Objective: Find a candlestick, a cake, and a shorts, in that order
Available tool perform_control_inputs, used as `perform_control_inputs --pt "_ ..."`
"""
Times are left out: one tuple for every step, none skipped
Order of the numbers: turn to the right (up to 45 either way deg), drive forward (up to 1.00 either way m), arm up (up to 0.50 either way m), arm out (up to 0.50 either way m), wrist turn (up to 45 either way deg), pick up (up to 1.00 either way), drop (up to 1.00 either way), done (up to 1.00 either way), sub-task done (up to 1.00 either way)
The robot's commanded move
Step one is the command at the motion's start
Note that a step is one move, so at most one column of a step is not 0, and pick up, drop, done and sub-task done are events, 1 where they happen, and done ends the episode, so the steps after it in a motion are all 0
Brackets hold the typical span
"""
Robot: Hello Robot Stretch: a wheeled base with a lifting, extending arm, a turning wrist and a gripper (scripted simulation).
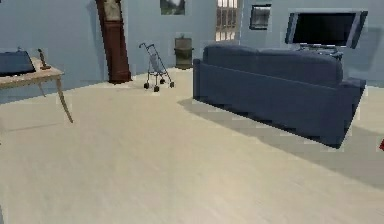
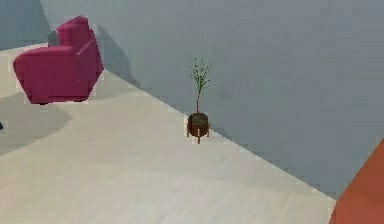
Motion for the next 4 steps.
perform_control_inputs --pt "0.0 0.55 0.00 0.00 0.0 0.00 0.00 0.00 0.00" --pt "-45.0 0.00 0.00 0.00 0.0 0.00 0.00 0.00 0.00" --pt "0.0 1.00 0.00 0.00 0.0 0.00 0.00 0.00 0.00" --pt "0.0 1.00 0.00 0.00 0.0 0.00 0.00 0.00 0.00"
